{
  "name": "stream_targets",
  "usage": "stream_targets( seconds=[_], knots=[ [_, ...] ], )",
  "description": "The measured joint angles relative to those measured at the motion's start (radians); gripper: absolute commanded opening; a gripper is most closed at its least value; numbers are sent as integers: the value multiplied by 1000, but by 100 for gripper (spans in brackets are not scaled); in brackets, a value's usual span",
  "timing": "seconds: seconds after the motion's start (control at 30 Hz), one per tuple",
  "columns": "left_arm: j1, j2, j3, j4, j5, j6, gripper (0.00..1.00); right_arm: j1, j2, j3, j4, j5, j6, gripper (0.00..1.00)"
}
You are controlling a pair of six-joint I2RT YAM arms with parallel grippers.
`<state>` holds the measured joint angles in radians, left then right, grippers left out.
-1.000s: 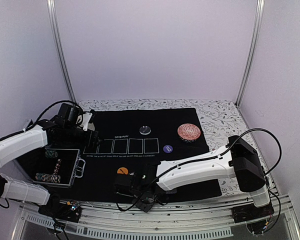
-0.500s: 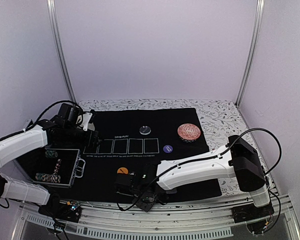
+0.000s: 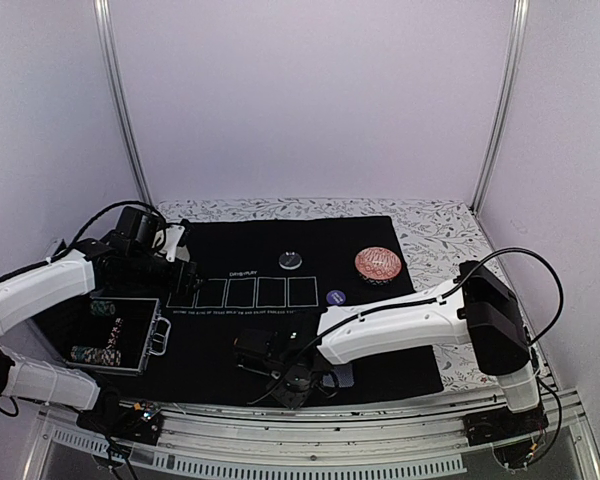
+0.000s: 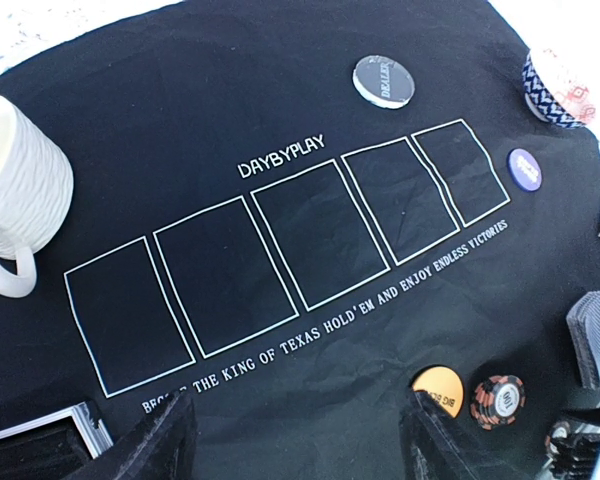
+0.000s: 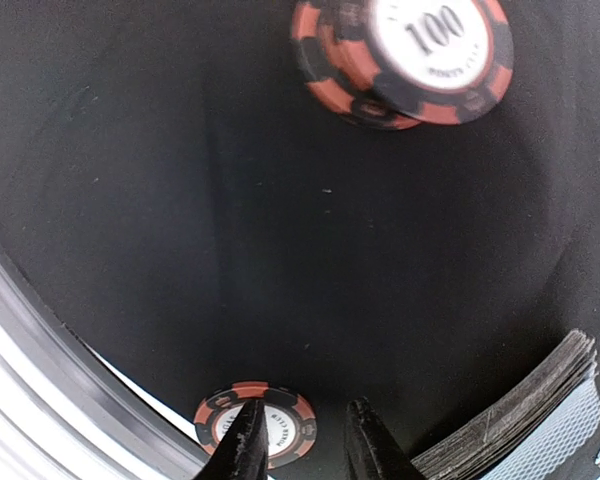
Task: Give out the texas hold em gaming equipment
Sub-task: Pick up the poker chip from the poker table mat.
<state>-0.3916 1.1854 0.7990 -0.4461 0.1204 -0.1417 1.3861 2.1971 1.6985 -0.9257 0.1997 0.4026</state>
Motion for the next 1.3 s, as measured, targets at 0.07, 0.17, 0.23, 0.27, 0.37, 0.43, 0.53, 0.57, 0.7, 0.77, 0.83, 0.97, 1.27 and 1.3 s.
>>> stream_targets(
  seconds=[0.07, 0.17, 0.23, 0.27, 0.37, 0.43, 0.53, 0.57, 0.7, 0.77, 0.83, 0.97, 1.27, 1.3],
  knots=[
    [0, 0, 0, 0, 0, 0, 72, -5, -2, -2, 0, 0, 5, 34],
    [0, 0, 0, 0, 1, 0, 72, -14, -5, -3, 1, 1, 13, 35],
    [0, 0, 0, 0, 1, 1, 72, -21, -9, -5, 7, 0, 21, 36],
    [0, 0, 0, 0, 2, 1, 72, -24, -12, -6, 11, 0, 24, 36],
    [0, 0, 0, 0, 3, 3, 72, -31, -21, -7, 22, -4, 27, 37],
    [0, 0, 0, 0, 2, 3, 71, -34, -25, -7, 25, -4, 28, 38],
    [0, 0, -2, 1, 1, 6, 71, -36, -36, -14, 36, -5, 31, 40],
    [0, 0, -2, 2, -1, 8, 71, -37, -44, -24, 45, -7, 31, 40],
    [0, -3, -4, 8, -5, 13, 71, -38, -89, -69, 79, -21, 32, 42],
    [0, -12, -6, 17, -6, 14, 71, -39, -108, -83, 103, -25, 30, 42],
    [0, -27, -10, 29, -6, 14, 71, -41, -123, -94, 127, -28, 26, 44],
    [0, -65, -11, 56, -12, 13, 70, -51, -161, -140, 178, -39, 4, 45],
    [-14, -146, -1, 131, 29, -2, 71, -137, -289, -297, 285, -90, -64, 46],
    [-25, -147, 4, 140, 35, -2, 71, -153, -309, -312, 293, -94, -71, 46]
  ],
)
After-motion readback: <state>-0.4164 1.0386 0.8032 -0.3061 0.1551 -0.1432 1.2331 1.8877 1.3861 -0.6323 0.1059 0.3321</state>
